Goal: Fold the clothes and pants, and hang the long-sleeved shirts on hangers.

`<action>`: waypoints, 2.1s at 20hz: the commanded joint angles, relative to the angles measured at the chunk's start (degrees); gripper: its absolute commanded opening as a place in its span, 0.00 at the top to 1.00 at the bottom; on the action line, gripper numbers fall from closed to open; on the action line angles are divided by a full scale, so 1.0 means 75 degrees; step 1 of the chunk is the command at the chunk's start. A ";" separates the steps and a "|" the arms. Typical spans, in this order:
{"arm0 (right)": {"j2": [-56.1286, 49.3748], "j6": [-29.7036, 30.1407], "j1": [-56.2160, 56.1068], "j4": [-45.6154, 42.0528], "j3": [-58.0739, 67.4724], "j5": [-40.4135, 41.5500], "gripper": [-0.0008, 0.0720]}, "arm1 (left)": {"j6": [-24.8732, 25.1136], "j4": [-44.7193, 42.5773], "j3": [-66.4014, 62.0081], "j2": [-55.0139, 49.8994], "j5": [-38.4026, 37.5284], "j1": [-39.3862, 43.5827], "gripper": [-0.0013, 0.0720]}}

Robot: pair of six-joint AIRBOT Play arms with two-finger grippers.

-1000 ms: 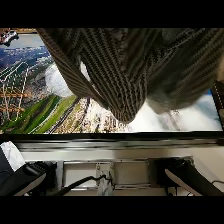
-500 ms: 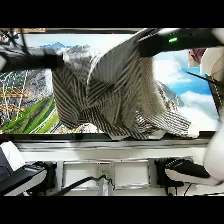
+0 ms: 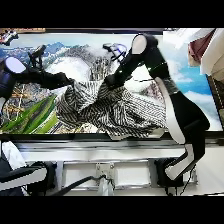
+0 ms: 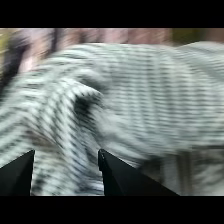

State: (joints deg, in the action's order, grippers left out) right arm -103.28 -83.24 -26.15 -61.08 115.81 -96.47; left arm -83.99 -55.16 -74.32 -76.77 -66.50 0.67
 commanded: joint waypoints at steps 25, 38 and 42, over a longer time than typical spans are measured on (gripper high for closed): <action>0.2192 -0.0184 0.1349 0.0542 0.0079 -0.0816 0.92 | -0.0979 -0.4986 0.0099 0.5747 -0.1119 -0.1399 0.43; 0.2410 -0.0291 0.0653 -0.0163 -0.1687 -0.1003 0.92 | -0.1830 -0.6426 0.1192 0.4838 -0.0761 -0.1434 0.43; 0.2366 -0.0131 0.0568 -0.0143 -0.1687 -0.0425 0.92 | -0.1970 -0.7018 0.2690 0.4832 0.0087 -0.1775 0.43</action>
State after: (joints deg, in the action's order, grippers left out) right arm -85.12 -85.23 -21.43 -62.02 103.61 -102.39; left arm -97.43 -102.69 -60.42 -40.36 -70.15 -11.11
